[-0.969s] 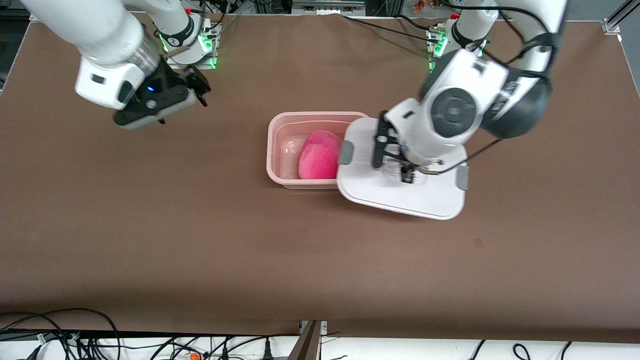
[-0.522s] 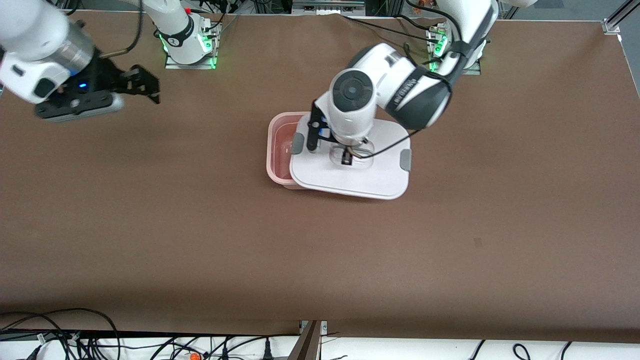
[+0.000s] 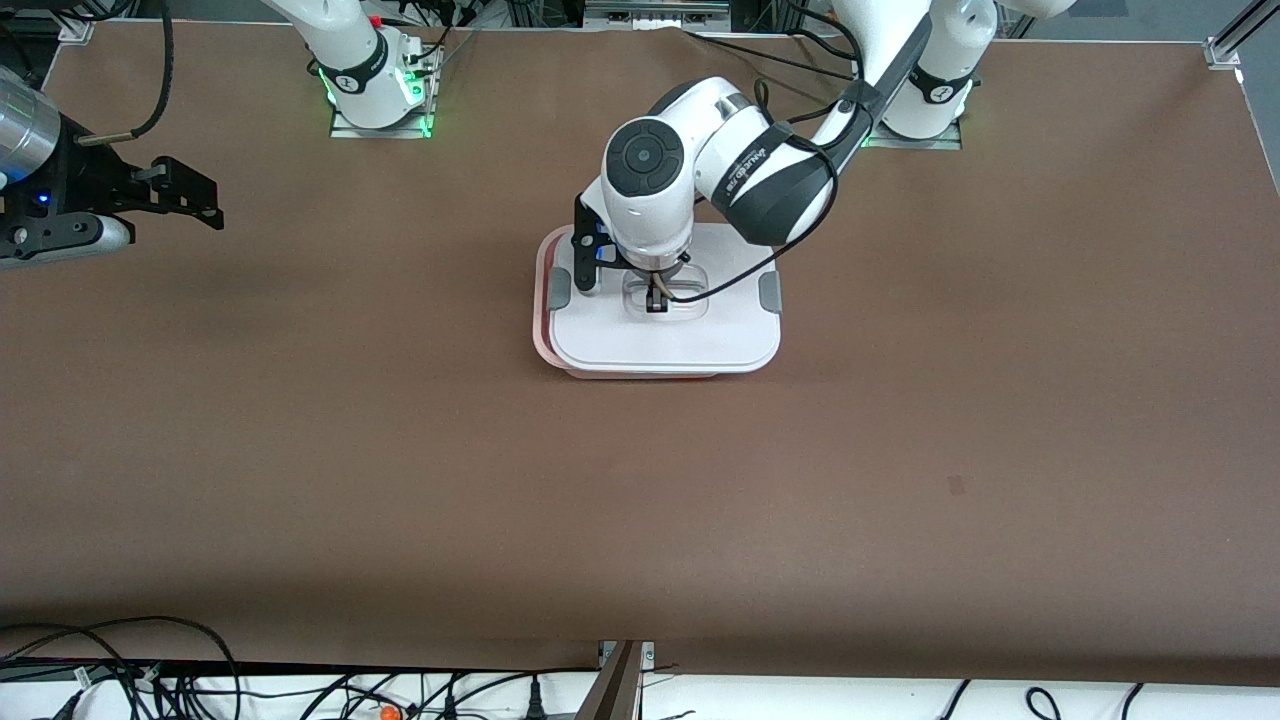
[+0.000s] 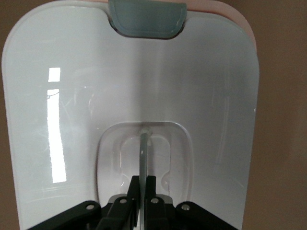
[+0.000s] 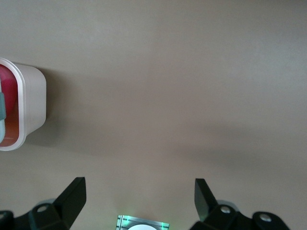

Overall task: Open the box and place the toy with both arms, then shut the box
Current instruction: 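Lower the white lid onto the box and press it down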

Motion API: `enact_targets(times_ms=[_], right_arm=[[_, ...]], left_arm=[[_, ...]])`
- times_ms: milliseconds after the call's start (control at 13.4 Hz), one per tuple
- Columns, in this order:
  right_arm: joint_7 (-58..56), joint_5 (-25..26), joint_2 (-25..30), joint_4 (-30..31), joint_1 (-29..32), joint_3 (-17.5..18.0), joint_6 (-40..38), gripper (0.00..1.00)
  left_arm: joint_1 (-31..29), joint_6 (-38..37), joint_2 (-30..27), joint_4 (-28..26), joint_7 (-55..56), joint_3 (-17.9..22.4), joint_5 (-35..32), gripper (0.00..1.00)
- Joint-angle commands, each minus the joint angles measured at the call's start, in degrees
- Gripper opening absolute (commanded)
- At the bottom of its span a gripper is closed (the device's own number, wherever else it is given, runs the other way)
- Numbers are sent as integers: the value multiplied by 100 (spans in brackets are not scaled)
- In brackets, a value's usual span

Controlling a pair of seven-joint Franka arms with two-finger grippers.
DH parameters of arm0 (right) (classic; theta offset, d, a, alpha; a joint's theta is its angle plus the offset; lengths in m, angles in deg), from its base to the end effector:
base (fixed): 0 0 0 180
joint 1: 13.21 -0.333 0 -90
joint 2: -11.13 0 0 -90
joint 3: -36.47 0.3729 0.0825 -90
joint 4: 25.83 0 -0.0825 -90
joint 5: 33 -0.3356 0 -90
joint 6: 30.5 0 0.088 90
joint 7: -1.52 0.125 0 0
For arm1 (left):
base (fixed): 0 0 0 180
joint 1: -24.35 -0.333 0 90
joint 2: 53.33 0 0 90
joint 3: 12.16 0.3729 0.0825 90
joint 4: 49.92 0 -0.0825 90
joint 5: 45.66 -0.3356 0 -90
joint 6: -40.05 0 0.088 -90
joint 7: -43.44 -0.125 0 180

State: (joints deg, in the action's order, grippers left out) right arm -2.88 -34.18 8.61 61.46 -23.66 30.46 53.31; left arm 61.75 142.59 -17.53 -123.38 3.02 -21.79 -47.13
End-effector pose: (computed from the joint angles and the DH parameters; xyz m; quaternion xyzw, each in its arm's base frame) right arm 0.5067 0.0436 0.6521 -0.9956 -0.0775 0.0522 0.0080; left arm 0.5021 -0.4897 0.4240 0.7276 -0.6828 -0.0565 0.0342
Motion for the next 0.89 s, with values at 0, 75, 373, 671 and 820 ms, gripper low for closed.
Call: enact_targets(times_ms=[0,75,373,671,820], right_arm=[[779,30,111,78,87,170,-66,100],[791,30,120,61,78,213,-14,100],[739,74,120,34,78,214,-40,100],[712,30,102,-1,87,205,30,100],[712,56,102,-1,78,223,22,100]], left_arm=[[171,-24,296,446,305,84,-37,0],[188,-24,322,464,384,84,-37,0],[276,-7,402,455,614,110,-46,0],[285,134,498,464,622,119,-46,0],[303,196,542,508,683,119,-46,0]])
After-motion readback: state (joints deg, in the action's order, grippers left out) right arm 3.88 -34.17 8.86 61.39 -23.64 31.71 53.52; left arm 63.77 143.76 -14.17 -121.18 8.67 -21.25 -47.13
